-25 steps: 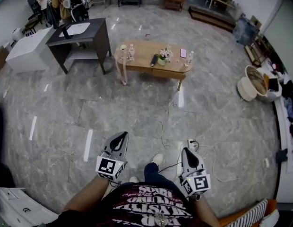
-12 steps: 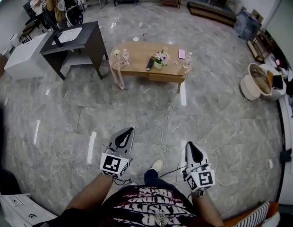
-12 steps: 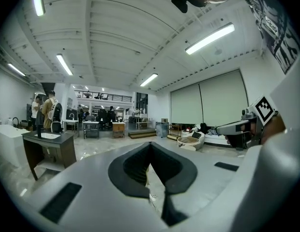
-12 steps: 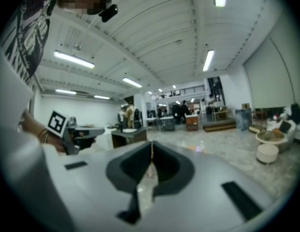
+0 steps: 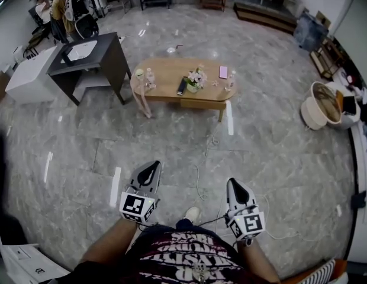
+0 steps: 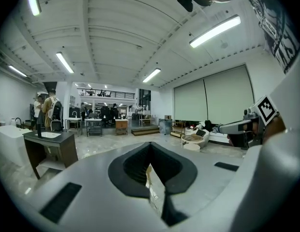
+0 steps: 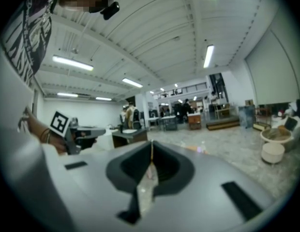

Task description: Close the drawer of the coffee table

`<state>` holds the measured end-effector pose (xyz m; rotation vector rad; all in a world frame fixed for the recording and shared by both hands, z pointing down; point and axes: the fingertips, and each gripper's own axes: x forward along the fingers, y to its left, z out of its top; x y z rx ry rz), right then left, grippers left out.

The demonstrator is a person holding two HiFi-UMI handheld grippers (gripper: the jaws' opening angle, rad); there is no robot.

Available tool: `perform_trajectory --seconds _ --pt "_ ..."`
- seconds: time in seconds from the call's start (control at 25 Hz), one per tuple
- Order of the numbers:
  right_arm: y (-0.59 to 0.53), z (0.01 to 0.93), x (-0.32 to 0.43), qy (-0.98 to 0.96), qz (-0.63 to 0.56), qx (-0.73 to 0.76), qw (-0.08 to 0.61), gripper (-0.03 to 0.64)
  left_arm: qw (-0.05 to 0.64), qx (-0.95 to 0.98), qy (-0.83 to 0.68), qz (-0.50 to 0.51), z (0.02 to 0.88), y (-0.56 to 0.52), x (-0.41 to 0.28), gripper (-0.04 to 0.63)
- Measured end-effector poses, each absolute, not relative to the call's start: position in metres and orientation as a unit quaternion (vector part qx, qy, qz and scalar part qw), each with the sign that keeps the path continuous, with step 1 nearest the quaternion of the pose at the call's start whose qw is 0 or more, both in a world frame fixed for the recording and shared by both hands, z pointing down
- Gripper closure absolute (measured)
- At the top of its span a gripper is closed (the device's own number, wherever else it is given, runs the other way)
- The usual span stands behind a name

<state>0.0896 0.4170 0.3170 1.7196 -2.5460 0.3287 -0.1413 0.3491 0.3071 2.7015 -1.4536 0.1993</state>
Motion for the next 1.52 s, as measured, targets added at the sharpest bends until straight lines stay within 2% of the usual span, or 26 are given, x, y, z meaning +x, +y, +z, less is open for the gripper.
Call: perform_trajectory --seconds 0.84,1.52 --pt "0.375 0.331 0.120 -0.826 0.114 0.551 0.024 0.581 0.031 0.865 -0.497 0.060 0.308 0.311 -0.127 0.572" --pt "0.292 0.342 0.122 -0.815 0.129 0.563 0.046 0.581 0.053 0.876 -0.475 0.065 0.329 0.216 -0.112 0.572"
